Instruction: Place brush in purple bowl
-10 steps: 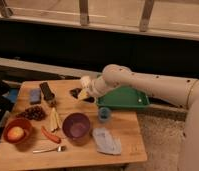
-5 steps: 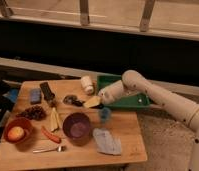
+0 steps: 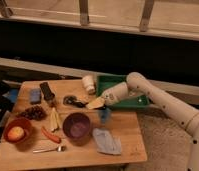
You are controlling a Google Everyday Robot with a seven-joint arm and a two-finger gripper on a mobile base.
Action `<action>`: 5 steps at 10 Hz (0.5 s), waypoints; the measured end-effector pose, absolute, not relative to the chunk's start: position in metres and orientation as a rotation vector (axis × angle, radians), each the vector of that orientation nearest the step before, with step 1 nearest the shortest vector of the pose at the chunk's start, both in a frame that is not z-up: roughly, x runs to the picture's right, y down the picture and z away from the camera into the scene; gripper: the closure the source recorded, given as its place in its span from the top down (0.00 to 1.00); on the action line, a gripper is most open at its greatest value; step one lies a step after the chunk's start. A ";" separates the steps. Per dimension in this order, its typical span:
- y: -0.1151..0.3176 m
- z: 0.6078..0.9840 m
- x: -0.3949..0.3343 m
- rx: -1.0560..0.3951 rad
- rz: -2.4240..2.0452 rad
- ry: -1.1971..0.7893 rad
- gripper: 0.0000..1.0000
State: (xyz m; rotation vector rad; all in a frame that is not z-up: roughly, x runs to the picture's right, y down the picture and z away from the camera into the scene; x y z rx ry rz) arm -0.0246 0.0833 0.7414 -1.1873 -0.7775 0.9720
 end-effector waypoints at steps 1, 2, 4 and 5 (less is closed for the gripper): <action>0.084 0.740 -0.027 -1.193 0.948 -0.755 0.02; 0.087 0.737 -0.030 -1.208 0.914 -0.716 0.02; 0.093 0.732 -0.033 -1.226 0.884 -0.678 0.02; 0.096 0.729 -0.031 -1.229 0.884 -0.668 0.02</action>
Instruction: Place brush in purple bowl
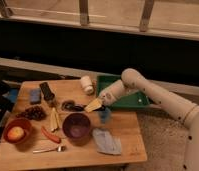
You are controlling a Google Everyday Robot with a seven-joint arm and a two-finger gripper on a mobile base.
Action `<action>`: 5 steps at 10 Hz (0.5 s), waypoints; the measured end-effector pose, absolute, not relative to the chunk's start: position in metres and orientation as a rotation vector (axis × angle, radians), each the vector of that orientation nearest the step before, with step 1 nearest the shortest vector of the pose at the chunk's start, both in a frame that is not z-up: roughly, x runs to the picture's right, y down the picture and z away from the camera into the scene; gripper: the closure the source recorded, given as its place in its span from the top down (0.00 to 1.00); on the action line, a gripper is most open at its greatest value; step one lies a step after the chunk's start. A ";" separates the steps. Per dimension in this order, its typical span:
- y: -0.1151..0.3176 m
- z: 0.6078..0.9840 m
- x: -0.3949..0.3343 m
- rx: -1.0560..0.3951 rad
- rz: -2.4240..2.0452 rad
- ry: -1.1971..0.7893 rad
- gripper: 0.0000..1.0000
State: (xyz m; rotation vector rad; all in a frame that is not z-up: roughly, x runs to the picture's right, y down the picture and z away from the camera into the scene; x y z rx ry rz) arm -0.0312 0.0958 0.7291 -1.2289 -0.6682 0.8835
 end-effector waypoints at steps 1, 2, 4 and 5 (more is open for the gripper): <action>0.099 0.727 -0.032 -1.235 0.883 -0.654 0.02; 0.101 0.722 -0.030 -1.237 0.882 -0.643 0.02; 0.110 0.716 -0.025 -1.249 0.889 -0.620 0.02; 0.115 0.713 -0.024 -1.258 0.891 -0.609 0.02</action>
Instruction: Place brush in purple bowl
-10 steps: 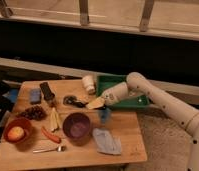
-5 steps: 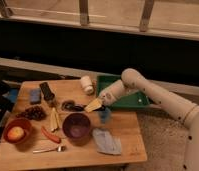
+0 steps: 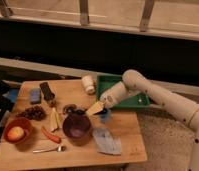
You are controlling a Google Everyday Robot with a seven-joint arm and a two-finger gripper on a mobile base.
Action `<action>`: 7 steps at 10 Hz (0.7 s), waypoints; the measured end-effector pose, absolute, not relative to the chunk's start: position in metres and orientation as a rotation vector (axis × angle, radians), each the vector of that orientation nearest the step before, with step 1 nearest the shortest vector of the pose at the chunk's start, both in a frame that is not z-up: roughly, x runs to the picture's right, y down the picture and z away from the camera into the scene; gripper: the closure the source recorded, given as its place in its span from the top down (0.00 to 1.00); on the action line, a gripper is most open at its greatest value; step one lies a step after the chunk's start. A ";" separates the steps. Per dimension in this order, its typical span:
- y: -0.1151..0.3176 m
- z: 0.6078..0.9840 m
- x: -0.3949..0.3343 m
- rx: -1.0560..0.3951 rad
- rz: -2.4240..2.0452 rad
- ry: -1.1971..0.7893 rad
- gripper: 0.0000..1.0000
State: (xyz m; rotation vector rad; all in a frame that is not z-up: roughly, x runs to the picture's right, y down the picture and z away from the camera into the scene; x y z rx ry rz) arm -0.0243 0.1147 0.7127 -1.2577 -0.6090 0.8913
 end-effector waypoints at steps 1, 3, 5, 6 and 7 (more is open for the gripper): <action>0.125 0.709 -0.018 -1.271 0.912 -0.588 0.02; 0.141 0.707 -0.005 -1.289 0.966 -0.550 0.02; 0.157 0.714 0.004 -1.305 1.018 -0.514 0.16; 0.161 0.717 0.007 -1.306 1.032 -0.510 0.22; 0.169 0.726 0.007 -1.319 1.053 -0.503 0.38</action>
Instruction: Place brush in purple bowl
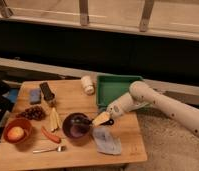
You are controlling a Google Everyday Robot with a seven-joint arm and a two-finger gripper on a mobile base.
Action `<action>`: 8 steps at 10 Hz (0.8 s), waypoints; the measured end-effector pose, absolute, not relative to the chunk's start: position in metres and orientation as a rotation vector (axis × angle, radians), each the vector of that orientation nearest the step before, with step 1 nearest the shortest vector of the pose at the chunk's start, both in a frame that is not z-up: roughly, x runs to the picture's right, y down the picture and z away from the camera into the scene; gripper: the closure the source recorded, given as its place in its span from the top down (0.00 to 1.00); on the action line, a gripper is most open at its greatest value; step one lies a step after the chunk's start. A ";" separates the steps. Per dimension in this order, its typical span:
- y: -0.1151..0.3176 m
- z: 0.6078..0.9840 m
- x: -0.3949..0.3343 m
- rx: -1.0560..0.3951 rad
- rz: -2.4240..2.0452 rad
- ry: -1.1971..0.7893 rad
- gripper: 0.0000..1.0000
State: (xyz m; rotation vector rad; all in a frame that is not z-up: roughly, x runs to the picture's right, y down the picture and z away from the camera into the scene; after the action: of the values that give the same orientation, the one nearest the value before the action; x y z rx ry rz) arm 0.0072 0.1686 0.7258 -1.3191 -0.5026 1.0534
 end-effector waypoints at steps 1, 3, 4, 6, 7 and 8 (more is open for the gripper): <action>0.171 0.729 0.007 -1.323 1.061 -0.503 0.45; 0.174 0.735 0.007 -1.311 1.093 -0.526 0.65; 0.172 0.736 0.007 -1.297 1.102 -0.542 0.71; 0.172 0.736 0.007 -1.299 1.099 -0.543 0.71; 0.172 0.736 0.006 -1.298 1.097 -0.544 0.71; 0.172 0.736 0.006 -1.298 1.098 -0.543 0.71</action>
State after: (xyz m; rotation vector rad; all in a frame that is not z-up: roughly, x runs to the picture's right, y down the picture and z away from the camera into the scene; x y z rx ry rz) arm 0.0064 0.1721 0.7356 -1.2984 -0.5435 1.0977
